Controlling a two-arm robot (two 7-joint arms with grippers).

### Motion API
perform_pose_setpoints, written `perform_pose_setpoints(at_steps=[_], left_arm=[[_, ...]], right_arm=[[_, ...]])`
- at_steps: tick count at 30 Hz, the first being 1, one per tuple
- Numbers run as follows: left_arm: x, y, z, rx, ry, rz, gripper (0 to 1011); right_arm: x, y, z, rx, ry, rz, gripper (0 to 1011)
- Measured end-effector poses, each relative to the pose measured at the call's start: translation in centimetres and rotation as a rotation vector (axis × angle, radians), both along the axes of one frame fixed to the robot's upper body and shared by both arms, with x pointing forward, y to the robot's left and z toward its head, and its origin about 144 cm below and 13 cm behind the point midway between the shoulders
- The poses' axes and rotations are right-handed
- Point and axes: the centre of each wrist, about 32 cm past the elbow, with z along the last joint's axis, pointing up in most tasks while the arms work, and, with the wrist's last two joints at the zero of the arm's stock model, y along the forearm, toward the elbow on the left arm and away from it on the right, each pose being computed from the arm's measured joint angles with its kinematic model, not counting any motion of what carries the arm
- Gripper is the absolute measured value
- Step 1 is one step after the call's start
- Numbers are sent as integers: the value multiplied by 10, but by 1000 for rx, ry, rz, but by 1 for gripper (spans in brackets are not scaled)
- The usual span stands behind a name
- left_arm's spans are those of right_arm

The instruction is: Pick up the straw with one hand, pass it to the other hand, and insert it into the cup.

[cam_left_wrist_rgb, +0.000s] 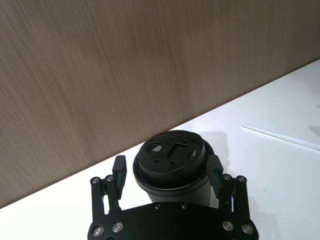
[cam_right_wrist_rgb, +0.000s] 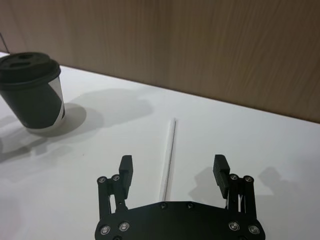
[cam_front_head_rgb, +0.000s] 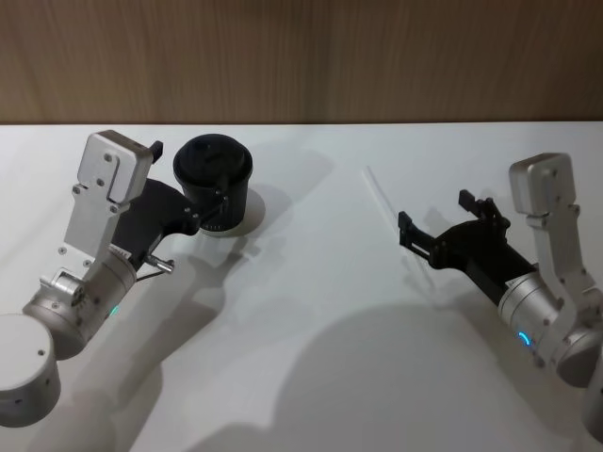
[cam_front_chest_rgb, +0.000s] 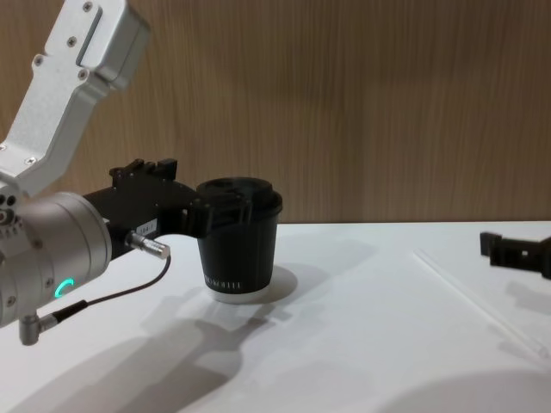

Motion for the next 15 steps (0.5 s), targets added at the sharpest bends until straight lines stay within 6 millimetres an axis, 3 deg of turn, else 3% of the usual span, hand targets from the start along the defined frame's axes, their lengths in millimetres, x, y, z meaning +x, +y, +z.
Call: perform_pose_setpoints(at_steps=[15], left_arm=[[0, 0, 0, 0, 0, 0, 1003]], right_arm=[[-3, -1, -2, 4, 89, 27, 1001]])
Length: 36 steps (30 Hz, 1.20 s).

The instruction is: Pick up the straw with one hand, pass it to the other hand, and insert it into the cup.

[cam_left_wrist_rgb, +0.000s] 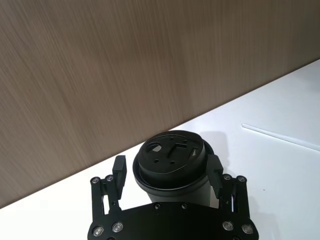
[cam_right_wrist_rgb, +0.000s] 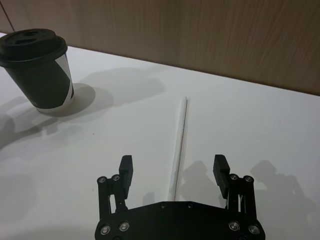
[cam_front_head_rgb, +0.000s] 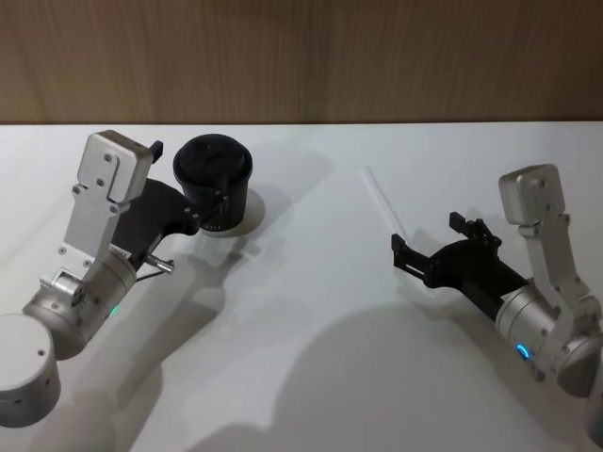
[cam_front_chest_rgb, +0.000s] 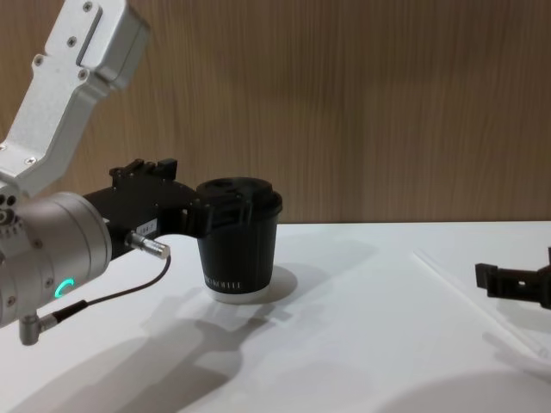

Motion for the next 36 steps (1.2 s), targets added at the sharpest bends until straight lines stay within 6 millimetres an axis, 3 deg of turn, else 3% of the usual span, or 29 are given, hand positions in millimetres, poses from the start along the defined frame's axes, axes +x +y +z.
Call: perform_pose_setpoints(at_steps=[36], left_arm=[[0, 0, 0, 0, 0, 0, 1003]], right_arm=[[11, -4, -15, -34, 92, -15, 1001]])
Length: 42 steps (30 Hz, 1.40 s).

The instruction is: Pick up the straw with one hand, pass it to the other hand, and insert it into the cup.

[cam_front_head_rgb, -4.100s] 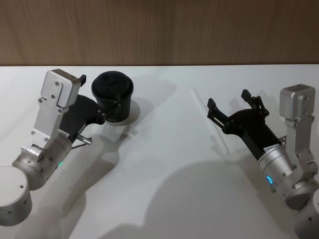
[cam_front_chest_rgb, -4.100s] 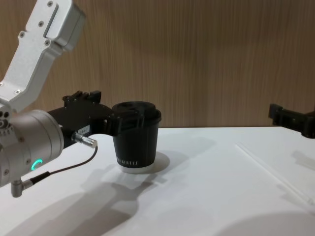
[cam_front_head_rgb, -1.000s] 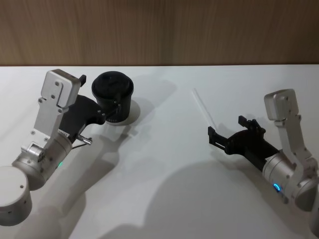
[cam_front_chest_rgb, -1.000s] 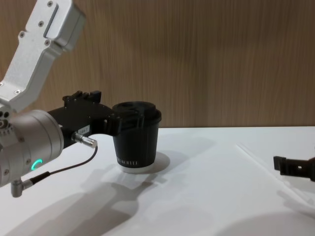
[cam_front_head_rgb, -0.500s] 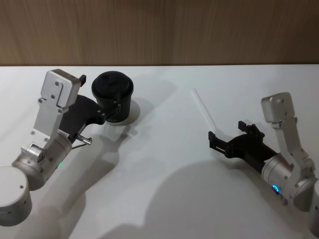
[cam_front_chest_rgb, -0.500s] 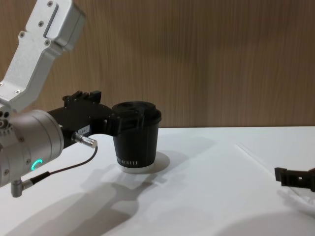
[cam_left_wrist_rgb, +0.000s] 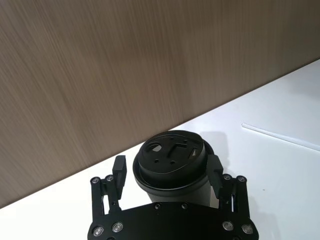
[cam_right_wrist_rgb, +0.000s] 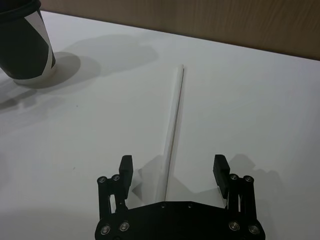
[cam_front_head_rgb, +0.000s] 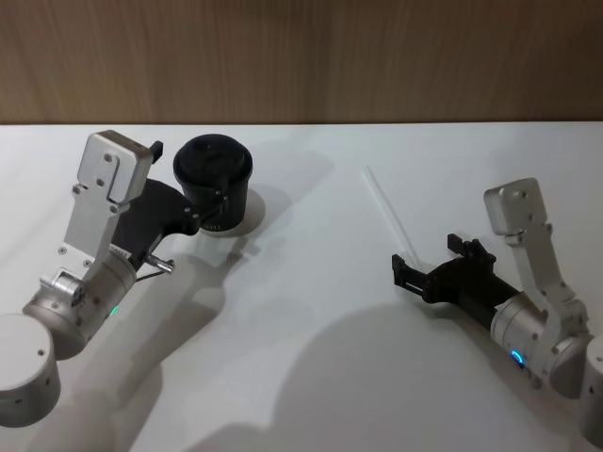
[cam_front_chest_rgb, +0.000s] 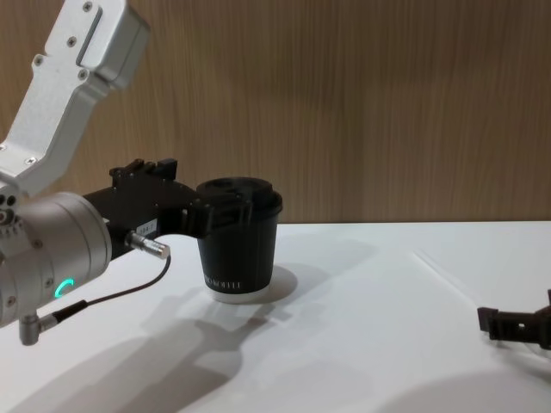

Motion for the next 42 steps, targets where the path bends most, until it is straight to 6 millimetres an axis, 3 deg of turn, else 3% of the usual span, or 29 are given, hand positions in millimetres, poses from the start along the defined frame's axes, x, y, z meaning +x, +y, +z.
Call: perform_pose_setpoints(at_steps=[8, 34, 42], left_arm=[[0, 0, 0, 0, 0, 0, 1003], [0, 0, 0, 0, 0, 0, 1003], [0, 0, 0, 0, 0, 0, 1003]], right_arm=[[2, -1, -1, -10, 9, 2, 929], [4, 1, -3, -31, 31, 14, 115], [4, 2, -4, -32, 33, 18, 18]])
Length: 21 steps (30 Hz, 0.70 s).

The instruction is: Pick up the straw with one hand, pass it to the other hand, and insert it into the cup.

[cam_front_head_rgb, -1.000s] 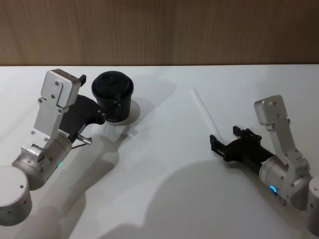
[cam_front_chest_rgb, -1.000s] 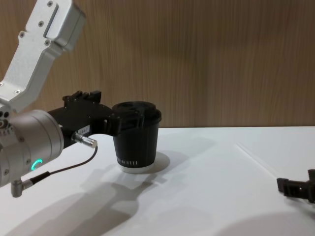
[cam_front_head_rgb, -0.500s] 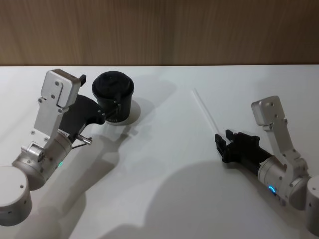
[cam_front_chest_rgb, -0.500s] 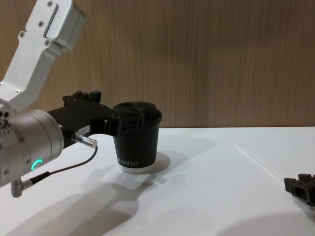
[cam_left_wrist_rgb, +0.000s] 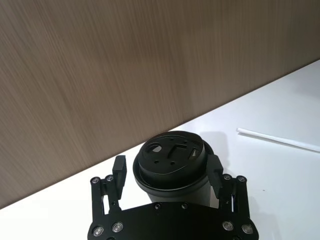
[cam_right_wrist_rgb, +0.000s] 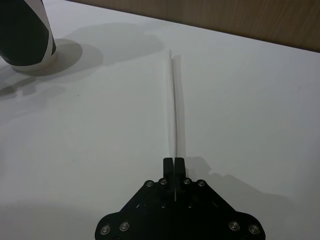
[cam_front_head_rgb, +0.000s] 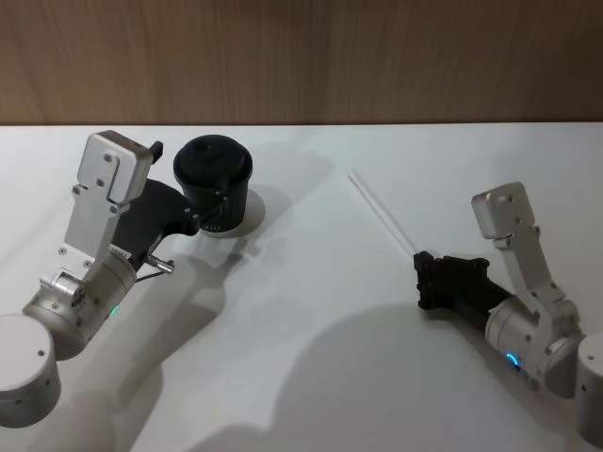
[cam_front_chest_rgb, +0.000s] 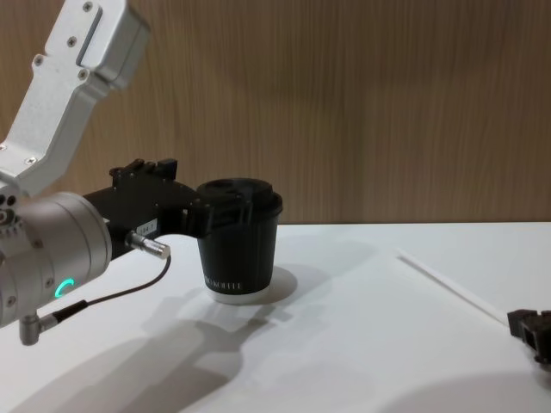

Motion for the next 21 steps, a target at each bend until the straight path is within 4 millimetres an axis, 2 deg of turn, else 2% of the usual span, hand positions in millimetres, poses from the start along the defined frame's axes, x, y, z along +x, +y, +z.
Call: perform_pose_setpoints(at_steps=[10, 21], left_arm=[[0, 0, 0, 0, 0, 0, 1003], [0, 0, 0, 0, 0, 0, 1003]], right_arm=[[-2, 1, -1, 22, -43, -3, 1], [-3, -2, 10, 102, -181, 7, 1]])
